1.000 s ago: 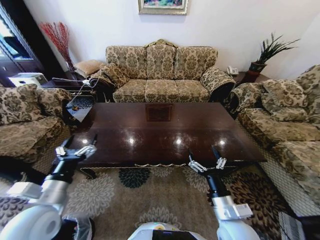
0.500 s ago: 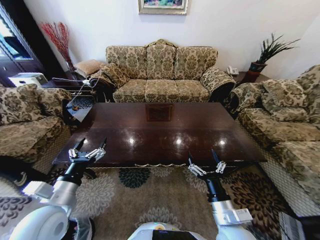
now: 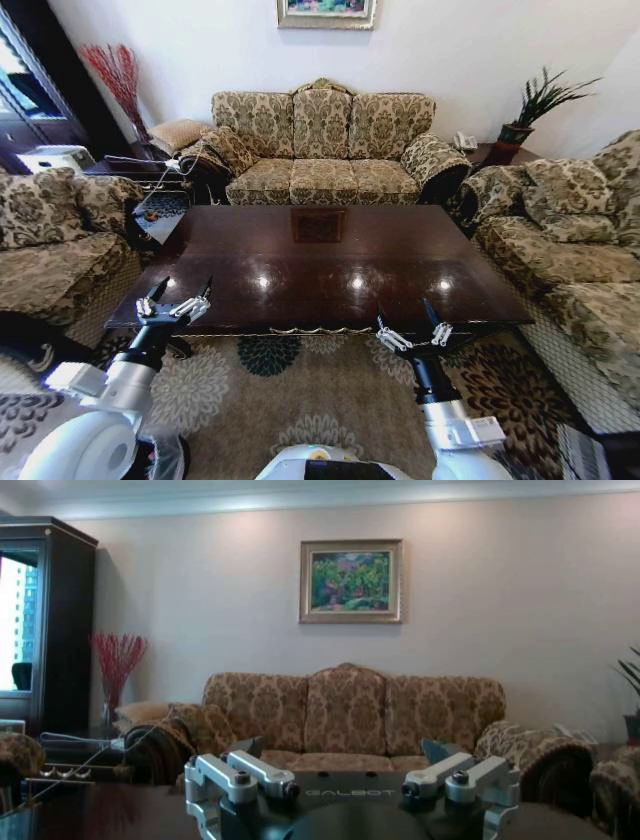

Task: Move to the front of the table and place the trash on the table into the trash bin.

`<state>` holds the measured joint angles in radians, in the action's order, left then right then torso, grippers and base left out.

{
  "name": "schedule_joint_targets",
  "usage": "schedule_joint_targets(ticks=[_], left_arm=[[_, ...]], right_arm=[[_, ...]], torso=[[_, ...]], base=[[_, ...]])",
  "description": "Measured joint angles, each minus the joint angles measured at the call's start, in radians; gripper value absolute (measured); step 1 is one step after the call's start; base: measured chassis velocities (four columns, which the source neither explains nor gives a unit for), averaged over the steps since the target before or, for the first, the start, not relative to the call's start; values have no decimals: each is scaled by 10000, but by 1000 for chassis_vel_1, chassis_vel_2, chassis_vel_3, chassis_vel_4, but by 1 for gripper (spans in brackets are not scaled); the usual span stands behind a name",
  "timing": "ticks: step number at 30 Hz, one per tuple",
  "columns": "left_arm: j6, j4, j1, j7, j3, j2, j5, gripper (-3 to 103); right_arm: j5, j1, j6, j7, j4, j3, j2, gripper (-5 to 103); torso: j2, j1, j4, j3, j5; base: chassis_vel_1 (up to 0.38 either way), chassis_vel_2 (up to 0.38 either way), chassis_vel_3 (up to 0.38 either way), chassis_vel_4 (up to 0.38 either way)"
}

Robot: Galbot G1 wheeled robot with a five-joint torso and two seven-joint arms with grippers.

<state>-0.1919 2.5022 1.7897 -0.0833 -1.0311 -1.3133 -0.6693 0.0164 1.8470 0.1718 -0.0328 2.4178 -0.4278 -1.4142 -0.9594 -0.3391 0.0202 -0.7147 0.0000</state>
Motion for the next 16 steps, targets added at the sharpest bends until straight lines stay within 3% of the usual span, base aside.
schedule_joint_targets(ticks=[16], left_arm=[[6, -16, -2, 7, -9, 0, -7, 100]], right_arm=[[11, -8, -1, -3, -12, 0, 3, 100]], torso=[[0, 0, 0, 0, 0]], base=[[0, 0, 0, 0]])
